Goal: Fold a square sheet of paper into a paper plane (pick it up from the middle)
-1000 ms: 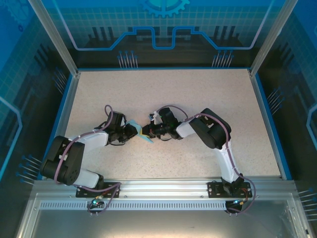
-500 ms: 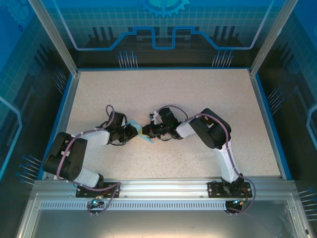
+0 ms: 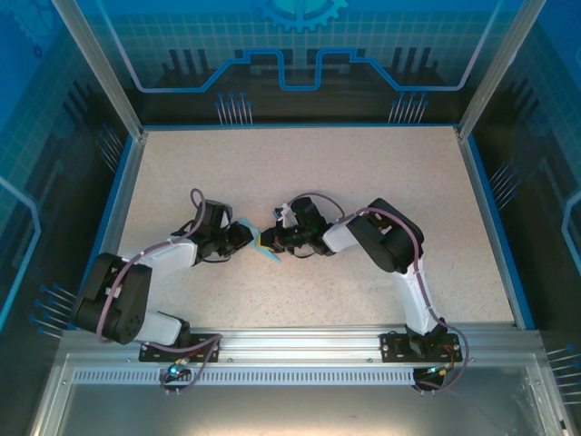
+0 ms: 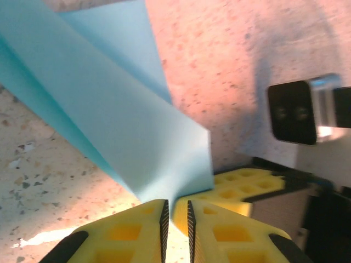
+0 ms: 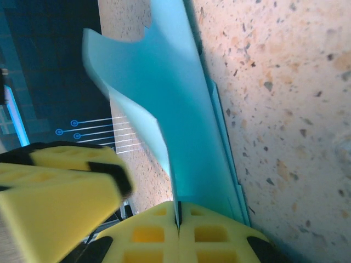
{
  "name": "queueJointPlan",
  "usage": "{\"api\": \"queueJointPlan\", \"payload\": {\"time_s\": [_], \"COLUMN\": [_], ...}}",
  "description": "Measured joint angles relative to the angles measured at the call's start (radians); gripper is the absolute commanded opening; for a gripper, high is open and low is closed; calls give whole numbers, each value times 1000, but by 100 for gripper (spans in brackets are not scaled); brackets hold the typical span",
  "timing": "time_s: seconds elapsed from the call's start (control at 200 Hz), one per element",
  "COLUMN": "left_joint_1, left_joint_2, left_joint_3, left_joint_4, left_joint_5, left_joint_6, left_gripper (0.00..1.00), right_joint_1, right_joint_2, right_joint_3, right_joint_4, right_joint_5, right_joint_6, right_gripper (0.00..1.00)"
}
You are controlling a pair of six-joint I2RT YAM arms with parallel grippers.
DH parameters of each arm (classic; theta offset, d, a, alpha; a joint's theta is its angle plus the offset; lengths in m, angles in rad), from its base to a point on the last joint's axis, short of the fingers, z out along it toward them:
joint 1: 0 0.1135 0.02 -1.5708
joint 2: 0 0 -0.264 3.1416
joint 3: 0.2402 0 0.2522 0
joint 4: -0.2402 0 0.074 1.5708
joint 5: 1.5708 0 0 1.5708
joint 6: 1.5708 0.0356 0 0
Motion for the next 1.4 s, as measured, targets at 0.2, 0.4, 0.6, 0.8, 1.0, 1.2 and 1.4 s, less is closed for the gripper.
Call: {"api": "queueJointPlan", "payload": {"time_s": [0.2,0.4,0.6,0.8,1.0,1.2,1.4], "left_joint_1": [0,0,0,0,0,-1,-1], "left_joint_2": [-6,42,59,82,106,122,124], "left_joint_3": [0,0,0,4,4,6,6], "left_joint_4": [11,18,19,23,42,50,52], "left_joint_5": [-8,-11,-11,-11,-11,-11,-11], "left_joint_6": [0,0,1,4,7,8,8], "left_gripper": [13,12,12,11,11,11,10], "right_joint_1": [0,0,0,0,0,0,0], "right_joint_2": [0,0,0,0,0,0,0], "right_joint_3": [0,0,0,0,0,0,0], "right_joint_4": [-1,-1,-1,-1,-1,-2,-2], "right_joint_5": [1,1,1,1,1,4,5], "right_joint_6": [-3,-3,-3,-3,-3,-3,-3], "right_gripper": [0,0,0,0,0,0,0]}}
